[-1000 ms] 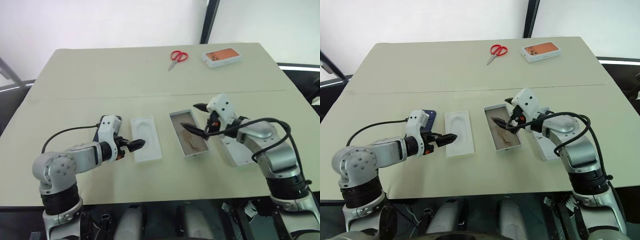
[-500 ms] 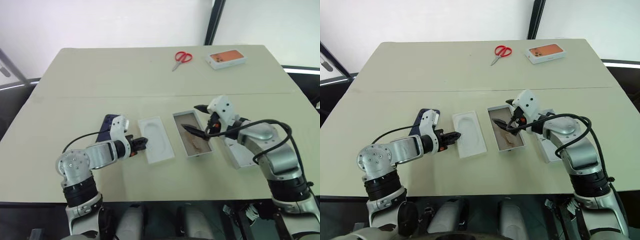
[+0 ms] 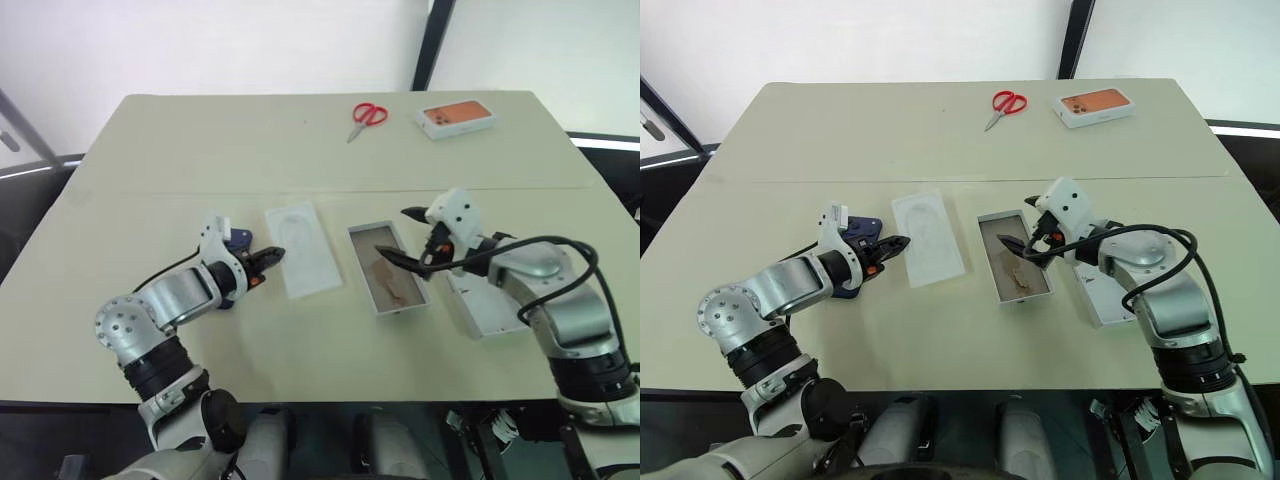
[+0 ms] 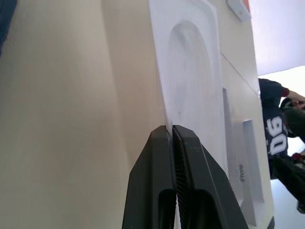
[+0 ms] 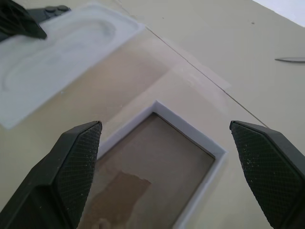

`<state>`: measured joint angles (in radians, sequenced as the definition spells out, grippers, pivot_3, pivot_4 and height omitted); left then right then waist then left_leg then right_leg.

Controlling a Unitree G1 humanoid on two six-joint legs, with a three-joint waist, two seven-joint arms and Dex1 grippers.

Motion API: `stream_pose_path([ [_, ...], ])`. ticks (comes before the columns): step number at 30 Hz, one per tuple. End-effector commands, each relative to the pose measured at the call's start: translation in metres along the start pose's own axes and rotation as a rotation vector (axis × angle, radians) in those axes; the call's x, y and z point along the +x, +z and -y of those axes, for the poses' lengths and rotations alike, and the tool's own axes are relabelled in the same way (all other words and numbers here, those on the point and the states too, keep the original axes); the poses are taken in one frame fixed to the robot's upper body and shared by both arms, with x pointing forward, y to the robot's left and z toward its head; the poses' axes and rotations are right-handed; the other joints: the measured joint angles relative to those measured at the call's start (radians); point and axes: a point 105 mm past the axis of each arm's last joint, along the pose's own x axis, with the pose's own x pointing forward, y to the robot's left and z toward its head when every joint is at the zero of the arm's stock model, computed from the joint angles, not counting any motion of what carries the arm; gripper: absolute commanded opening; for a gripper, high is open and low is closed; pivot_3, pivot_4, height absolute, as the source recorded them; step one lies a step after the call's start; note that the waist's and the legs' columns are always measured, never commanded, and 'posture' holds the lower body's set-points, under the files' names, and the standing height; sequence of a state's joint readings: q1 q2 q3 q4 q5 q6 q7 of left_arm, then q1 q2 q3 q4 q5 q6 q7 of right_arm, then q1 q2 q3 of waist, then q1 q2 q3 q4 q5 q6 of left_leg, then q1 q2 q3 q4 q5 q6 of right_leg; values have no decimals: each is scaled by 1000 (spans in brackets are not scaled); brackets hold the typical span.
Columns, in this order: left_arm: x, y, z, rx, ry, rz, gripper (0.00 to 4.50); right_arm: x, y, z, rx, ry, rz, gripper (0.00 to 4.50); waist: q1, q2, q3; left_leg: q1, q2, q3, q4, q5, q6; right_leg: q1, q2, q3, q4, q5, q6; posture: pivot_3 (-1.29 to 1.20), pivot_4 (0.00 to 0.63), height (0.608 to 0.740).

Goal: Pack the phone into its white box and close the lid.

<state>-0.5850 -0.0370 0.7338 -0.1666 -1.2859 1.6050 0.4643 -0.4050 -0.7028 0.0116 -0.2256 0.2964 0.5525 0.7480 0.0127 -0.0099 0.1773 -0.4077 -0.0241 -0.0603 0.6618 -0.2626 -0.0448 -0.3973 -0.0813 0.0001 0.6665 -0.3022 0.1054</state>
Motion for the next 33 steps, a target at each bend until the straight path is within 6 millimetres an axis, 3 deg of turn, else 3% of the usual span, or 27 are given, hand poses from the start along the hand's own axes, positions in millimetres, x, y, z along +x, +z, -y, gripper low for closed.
stream_pose_path([
  [1,11,-8,27,24,-94,-41,64,-9,9,12,-45,-34,23,4500,-1,0,0,0,0,0,0,0,0,0,0,0,0,0,0,0,150,740],
  [5,43,-39,41,26,-37,-177,64,-18,-1,18,-71,-48,-23,4500,1,-1,0,0,0,0,0,0,0,0,0,0,0,0,0,0,150,740],
  [7,50,-45,49,32,-41,-204,64,-20,-3,21,-68,-64,-30,4500,-2,-1,0,0,-1,0,0,0,0,0,0,0,-1,0,0,0,150,740],
  [14,69,-52,74,42,-67,-248,64,-26,-11,23,-53,-97,-50,4500,-1,-1,0,0,0,1,0,0,0,0,1,1,0,0,0,0,150,740],
  [27,80,-62,86,64,-68,-298,64,-23,-13,24,-40,-121,-50,4500,0,-1,0,0,-1,1,0,0,-1,0,0,1,-1,0,0,0,150,740],
  [31,80,-60,89,50,-89,-282,1339,-22,-11,25,-41,-126,-47,4500,0,-1,0,0,-1,1,0,0,-1,0,0,0,-1,0,0,0,150,740],
  [33,79,-57,91,53,-106,-275,2362,-22,-11,26,-43,-129,-48,4500,-1,-1,0,0,-1,1,0,0,-1,0,0,1,-1,0,0,0,150,740],
])
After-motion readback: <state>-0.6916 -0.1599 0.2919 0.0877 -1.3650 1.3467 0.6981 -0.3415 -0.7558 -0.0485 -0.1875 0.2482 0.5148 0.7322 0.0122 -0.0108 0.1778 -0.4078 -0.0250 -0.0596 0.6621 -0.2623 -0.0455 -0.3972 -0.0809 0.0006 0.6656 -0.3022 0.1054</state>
